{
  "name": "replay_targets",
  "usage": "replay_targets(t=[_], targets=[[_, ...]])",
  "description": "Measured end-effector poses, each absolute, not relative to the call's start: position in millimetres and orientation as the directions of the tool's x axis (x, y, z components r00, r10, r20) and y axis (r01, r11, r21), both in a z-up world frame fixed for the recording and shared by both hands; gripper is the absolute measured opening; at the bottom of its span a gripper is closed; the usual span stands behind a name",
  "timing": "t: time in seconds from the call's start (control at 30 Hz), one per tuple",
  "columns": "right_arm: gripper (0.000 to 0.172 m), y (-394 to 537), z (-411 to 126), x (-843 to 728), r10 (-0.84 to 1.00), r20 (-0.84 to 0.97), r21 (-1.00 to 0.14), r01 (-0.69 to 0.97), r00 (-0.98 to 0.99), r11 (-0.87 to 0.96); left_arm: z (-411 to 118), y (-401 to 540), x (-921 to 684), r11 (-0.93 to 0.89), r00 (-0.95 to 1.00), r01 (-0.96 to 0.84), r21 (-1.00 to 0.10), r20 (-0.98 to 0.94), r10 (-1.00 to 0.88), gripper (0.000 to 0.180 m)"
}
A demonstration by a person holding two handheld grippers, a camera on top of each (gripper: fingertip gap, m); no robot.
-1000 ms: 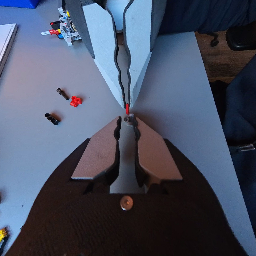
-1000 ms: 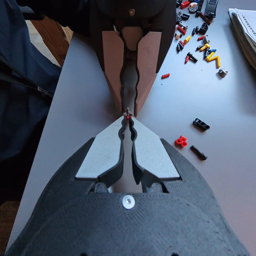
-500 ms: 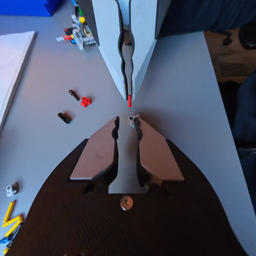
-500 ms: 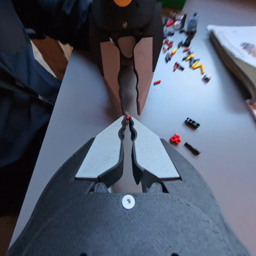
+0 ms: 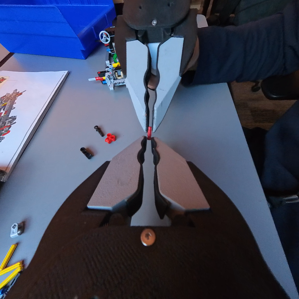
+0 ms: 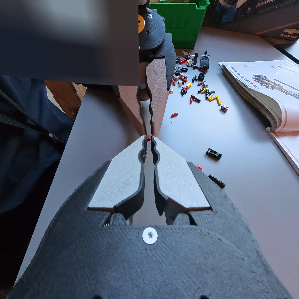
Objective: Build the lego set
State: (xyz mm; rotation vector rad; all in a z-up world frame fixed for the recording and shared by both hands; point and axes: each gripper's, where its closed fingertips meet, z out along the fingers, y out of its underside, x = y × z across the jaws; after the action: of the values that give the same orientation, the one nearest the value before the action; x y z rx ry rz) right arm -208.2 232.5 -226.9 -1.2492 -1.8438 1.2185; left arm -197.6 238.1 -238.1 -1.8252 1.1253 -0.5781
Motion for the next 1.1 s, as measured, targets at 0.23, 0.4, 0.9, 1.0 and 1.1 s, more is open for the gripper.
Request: replay_targets(t=[0.23, 0.4, 0.9, 1.0, 1.1], targets=[[0.001, 233, -231, -209, 0.926, -0.017, -0.908, 0.394, -0.378, 0.144, -240, 238, -200, -0.202, 0.485, -0.474, -0.857, -0.063, -0.872, 0.002], [0.002, 235, -246, -209, 0.928, 0.071, -0.860, 0.449, -0.365, 0.243, -247, 238, -203, -0.208, 0.486, -0.510, -0.834, -0.080, -0.870, 0.002], [0.002, 236, -255, -212, 0.904, 0.233, -0.803, 0.452, -0.360, 0.387, -259, 236, -205, -0.292, 0.486, -0.507, -0.811, 0.011, -0.874, 0.002], [0.002, 234, -254, -211, 0.903, 0.226, -0.808, 0.447, -0.366, 0.384, -259, 235, -205, -0.282, 0.478, -0.517, -0.808, 0.000, -0.878, 0.002], [0.002, 233, -253, -211, 0.904, 0.211, -0.816, 0.442, -0.371, 0.372, -259, 234, -205, -0.276, 0.474, -0.520, -0.808, -0.004, -0.881, 0.002]])
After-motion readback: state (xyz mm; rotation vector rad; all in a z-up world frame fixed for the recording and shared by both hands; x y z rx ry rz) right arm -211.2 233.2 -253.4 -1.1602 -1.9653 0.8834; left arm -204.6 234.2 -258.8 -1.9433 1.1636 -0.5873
